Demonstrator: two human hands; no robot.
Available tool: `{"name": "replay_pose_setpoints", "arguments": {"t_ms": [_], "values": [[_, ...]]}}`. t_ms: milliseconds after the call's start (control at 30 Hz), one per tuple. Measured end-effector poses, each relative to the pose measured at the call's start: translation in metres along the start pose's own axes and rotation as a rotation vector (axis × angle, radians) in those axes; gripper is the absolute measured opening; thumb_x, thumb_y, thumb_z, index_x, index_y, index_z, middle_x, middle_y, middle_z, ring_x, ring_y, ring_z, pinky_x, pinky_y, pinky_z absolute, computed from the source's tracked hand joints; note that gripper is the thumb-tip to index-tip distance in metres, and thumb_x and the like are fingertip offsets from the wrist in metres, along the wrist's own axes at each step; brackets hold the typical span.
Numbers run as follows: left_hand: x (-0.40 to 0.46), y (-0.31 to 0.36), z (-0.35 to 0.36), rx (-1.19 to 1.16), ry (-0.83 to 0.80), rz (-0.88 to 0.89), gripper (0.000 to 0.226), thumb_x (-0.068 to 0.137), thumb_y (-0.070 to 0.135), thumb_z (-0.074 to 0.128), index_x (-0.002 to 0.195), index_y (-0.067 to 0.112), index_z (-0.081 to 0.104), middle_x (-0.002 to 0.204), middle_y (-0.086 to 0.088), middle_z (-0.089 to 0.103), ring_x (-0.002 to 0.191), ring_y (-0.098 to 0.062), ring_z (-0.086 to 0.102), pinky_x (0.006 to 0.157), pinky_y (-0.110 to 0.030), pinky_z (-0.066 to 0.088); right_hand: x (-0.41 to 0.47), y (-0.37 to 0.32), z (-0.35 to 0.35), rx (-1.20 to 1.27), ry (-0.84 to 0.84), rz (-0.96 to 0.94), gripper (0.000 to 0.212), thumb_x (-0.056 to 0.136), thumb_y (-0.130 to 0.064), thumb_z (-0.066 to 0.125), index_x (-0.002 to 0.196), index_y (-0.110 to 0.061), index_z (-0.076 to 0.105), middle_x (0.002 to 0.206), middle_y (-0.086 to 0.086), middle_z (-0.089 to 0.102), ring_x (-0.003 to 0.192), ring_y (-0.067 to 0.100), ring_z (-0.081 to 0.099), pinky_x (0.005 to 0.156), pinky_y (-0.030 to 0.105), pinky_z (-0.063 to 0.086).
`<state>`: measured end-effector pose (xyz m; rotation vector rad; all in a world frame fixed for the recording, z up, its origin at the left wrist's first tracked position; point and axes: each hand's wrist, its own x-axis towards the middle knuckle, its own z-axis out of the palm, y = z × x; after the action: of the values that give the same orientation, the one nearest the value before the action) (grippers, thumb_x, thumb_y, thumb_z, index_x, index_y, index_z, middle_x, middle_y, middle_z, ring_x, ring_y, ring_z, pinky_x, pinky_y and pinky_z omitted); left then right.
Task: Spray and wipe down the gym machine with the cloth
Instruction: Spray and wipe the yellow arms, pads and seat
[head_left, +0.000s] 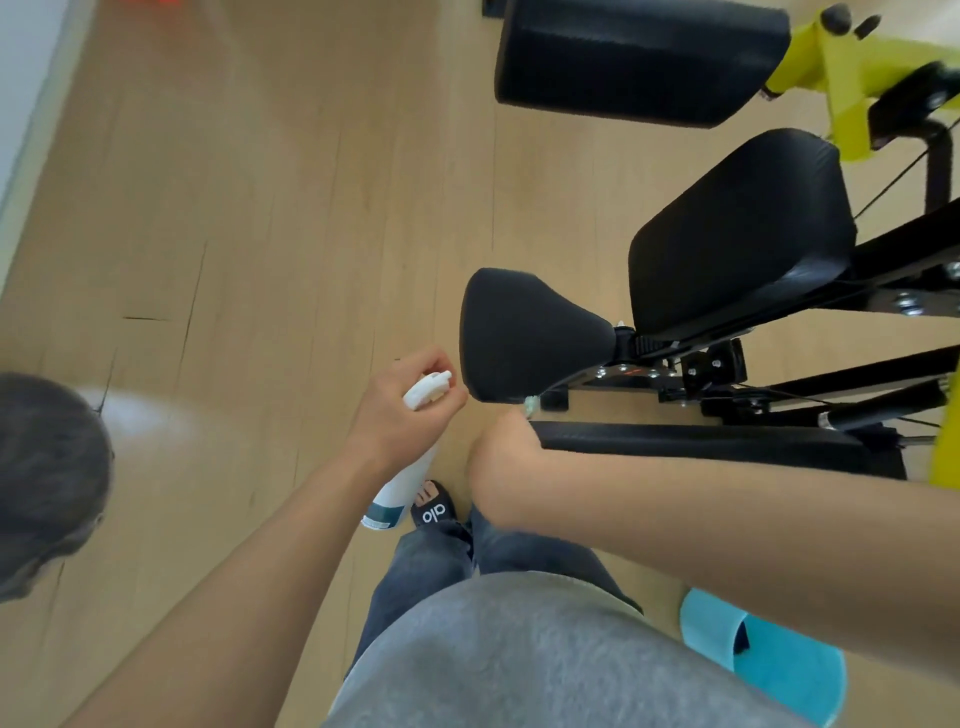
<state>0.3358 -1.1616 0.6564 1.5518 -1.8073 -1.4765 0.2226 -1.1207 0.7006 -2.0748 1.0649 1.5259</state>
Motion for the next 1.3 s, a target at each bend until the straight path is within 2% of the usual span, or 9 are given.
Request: {"name": "replay_pose_setpoints", "arguments": {"t_ms": [100,167,267,467,667,867,1000,1200,1300], "values": [[0.006,0.014,-0.004,0.015,0.035,-0.019,0.02,0.091,0.016,0.071,0.078,0.022,0.058,0.069,0.003,0.06,0.064,-0.018,0.058,0.066,-0.035,0.049,0.015,0.027,-0.011,0.306,-0.027,-0.047,0.014,0.104,-0.019,0.049,0.108,-0.01,0.059,0.1,0.005,0.054,0.096,0.023,0.056,0.084,0.039,0.046],[0.011,0.023,-0.006,0.043,0.046,-0.033,0.019,0.09,0.016,0.071,0.078,0.022,0.058,0.069,0.002,0.061,0.061,-0.016,0.058,0.066,-0.035,0.05,0.023,0.051,-0.009,0.5,-0.06,-0.07,0.02,0.102,-0.02,0.048,0.088,-0.008,0.056,0.088,0.007,0.055,0.078,0.021,0.054,0.079,0.036,0.047],[0.02,0.034,-0.005,0.103,0.048,-0.033,0.02,0.089,0.016,0.072,0.077,0.022,0.058,0.063,0.007,0.058,0.061,-0.016,0.056,0.067,-0.034,0.049,0.028,0.072,0.011,0.786,-0.108,-0.067,0.026,0.095,-0.035,0.047,0.092,-0.012,0.059,0.104,0.012,0.063,0.094,0.027,0.062,0.097,0.044,0.051],[0.043,0.061,0.006,0.185,0.017,0.035,0.016,0.091,0.02,0.072,0.081,0.022,0.06,0.064,0.001,0.06,0.063,-0.025,0.061,0.067,-0.038,0.052,-0.016,0.102,0.067,1.01,0.103,-0.052,0.039,0.108,-0.026,0.028,0.126,-0.005,0.056,0.123,0.013,0.061,0.102,0.027,0.056,0.099,0.043,0.047],[0.071,0.092,0.042,0.226,-0.143,0.165,0.014,0.095,0.024,0.07,0.086,0.023,0.06,0.072,-0.003,0.062,0.071,-0.03,0.063,0.07,-0.052,0.057,-0.071,0.108,0.147,1.152,0.313,0.152,0.041,0.107,-0.035,0.026,0.106,-0.014,0.061,0.104,0.01,0.063,0.092,0.03,0.059,0.081,0.042,0.049],[0.096,0.115,0.078,0.245,-0.354,0.337,0.022,0.096,0.017,0.072,0.083,0.03,0.06,0.073,0.009,0.06,0.068,-0.015,0.059,0.061,-0.031,0.051,-0.042,0.147,0.165,1.132,-0.02,0.169,0.043,0.11,-0.027,0.029,0.138,-0.006,0.054,0.138,0.016,0.056,0.121,0.034,0.055,0.104,0.039,0.042],[0.118,0.124,0.087,0.213,-0.477,0.375,0.023,0.096,0.013,0.071,0.08,0.026,0.061,0.072,0.01,0.06,0.068,-0.011,0.058,0.061,-0.026,0.048,-0.068,0.181,0.216,1.177,-0.178,0.464,0.046,0.111,-0.026,0.028,0.144,-0.002,0.047,0.15,0.017,0.047,0.133,0.034,0.048,0.102,0.033,0.038],[0.142,0.142,0.084,0.249,-0.696,0.5,0.024,0.095,0.011,0.072,0.08,0.023,0.058,0.071,0.014,0.058,0.068,-0.002,0.055,0.064,-0.011,0.044,-0.062,0.17,0.239,1.372,-0.106,1.051,0.046,0.098,-0.031,0.039,0.129,-0.005,0.059,0.13,0.018,0.061,0.114,0.037,0.06,0.095,0.04,0.051],[0.156,0.152,0.08,0.261,-0.812,0.507,0.023,0.097,0.012,0.07,0.081,0.022,0.057,0.065,0.015,0.056,0.062,-0.002,0.054,0.06,-0.011,0.043,-0.064,0.152,0.214,1.277,-0.094,1.238,0.034,0.096,-0.025,0.046,0.121,-0.012,0.065,0.121,0.012,0.065,0.111,0.033,0.062,0.083,0.036,0.047]]}}
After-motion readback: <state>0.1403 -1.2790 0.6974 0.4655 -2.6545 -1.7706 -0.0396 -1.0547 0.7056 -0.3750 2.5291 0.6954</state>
